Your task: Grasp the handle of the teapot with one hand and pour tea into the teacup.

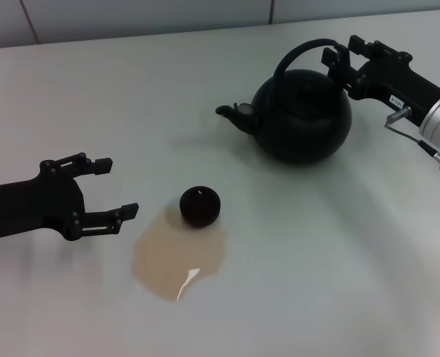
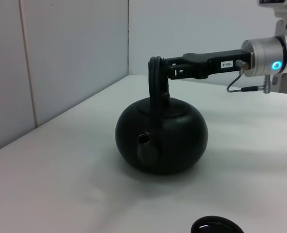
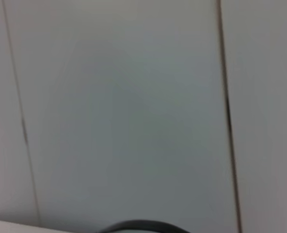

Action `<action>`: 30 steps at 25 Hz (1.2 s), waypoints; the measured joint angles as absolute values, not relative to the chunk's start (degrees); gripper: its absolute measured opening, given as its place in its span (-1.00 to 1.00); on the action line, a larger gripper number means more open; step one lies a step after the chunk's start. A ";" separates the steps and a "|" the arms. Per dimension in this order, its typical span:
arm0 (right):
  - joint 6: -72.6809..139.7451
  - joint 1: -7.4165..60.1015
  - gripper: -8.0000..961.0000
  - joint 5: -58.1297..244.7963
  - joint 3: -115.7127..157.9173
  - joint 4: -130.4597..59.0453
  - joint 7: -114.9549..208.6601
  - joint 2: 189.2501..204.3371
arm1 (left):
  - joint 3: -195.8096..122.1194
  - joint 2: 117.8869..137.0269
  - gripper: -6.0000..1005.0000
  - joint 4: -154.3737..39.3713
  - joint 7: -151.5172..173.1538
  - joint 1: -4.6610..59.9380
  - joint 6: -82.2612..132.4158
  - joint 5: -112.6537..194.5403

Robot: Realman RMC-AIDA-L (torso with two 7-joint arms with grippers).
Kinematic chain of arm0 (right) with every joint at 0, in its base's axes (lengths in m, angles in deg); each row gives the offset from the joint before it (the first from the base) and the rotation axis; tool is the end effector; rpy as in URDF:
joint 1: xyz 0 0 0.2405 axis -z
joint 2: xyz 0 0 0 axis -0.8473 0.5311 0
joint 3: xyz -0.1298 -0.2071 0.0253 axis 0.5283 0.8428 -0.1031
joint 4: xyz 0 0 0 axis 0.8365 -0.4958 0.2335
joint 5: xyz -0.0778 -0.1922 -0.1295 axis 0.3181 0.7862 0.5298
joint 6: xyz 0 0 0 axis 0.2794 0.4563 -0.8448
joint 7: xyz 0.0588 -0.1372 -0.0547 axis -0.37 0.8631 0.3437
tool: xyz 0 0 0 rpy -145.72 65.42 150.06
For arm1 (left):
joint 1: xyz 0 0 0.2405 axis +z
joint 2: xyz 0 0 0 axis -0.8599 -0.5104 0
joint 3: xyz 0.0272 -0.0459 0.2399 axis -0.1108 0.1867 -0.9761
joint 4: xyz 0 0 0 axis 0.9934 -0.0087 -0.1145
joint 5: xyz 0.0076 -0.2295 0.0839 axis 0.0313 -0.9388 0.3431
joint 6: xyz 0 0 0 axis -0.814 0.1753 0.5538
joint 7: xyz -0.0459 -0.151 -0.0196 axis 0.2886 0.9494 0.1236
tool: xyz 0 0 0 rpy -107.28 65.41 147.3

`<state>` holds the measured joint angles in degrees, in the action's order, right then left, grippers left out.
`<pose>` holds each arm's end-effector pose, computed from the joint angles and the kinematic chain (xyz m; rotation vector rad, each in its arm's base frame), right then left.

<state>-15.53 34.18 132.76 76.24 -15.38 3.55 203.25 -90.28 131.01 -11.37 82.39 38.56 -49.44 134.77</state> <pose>0.3180 0.3934 -0.0124 -1.9715 0.6121 0.7589 -0.2775 0.3431 -0.0133 -2.7583 -0.3319 -0.4953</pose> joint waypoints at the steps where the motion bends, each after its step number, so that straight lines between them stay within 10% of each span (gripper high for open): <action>1: -16.94 34.69 0.14 132.76 76.18 -14.93 3.59 203.26 | -90.24 131.01 0.73 -11.37 82.40 38.56 -49.55 134.74; 30: -46.78 45.15 0.14 135.32 76.34 -15.05 16.15 203.01 | -90.07 130.85 0.73 -12.17 78.14 40.82 -53.53 126.37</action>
